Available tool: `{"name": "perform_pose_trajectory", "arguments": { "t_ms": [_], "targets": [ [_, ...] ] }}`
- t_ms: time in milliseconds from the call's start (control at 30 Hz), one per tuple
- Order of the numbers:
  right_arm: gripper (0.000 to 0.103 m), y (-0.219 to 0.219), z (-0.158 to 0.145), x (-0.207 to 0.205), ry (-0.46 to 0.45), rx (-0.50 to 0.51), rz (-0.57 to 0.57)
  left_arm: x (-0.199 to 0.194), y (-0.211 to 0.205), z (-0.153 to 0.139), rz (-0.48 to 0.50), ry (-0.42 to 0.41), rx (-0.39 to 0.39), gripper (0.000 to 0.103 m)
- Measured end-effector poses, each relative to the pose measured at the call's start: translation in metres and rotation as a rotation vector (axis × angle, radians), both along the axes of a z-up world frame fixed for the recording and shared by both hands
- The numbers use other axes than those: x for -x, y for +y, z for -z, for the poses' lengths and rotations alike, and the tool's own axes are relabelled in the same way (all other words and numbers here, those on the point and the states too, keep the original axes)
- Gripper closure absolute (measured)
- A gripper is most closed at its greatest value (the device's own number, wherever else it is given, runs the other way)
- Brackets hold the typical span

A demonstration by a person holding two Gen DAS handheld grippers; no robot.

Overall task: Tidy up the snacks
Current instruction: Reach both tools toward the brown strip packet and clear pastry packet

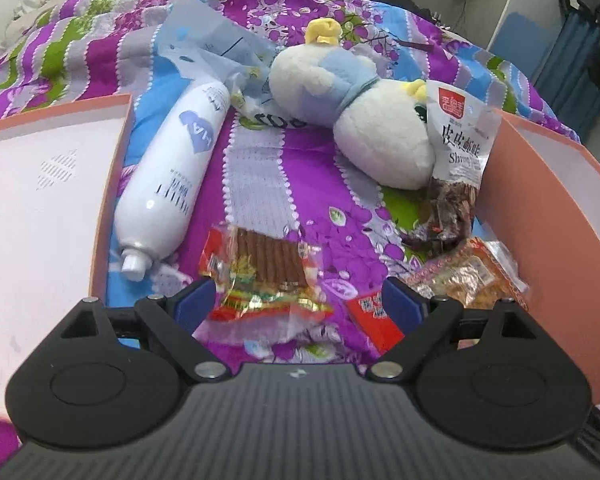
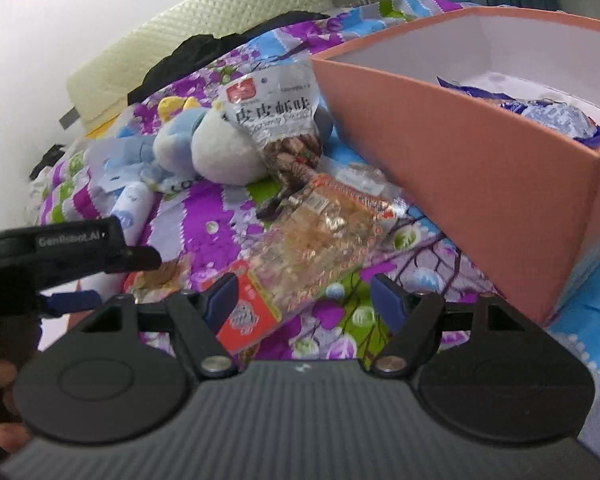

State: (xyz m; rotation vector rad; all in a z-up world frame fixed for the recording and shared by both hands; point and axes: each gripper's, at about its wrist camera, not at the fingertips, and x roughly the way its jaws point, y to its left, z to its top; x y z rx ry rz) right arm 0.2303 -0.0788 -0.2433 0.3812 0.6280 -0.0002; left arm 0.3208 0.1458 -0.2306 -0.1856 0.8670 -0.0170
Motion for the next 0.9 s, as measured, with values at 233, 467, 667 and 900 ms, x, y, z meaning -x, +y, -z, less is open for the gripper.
{"name": "perform_pose_trajectory", "arguments": {
  "t_ms": [233, 467, 667, 900],
  "targets": [
    [0.029, -0.004, 0.014, -0.021, 0.058, 0.008, 0.058, -0.029, -0.01, 0.012, 0.045, 0.041, -0.082, 0.012],
    [0.028, -0.006, 0.025, -0.037, 0.068, -0.011, 0.023, -0.05, -0.001, 0.033, 0.036, 0.106, -0.1, 0.012],
    [0.027, -0.003, 0.031, -0.051, 0.066, -0.007, -0.019, -0.058, 0.0, 0.052, 0.02, 0.171, -0.136, 0.017],
    [0.08, -0.012, 0.03, -0.057, 0.096, -0.023, -0.028, -0.05, -0.014, 0.045, 0.013, 0.151, -0.158, 0.046]
  ]
}}
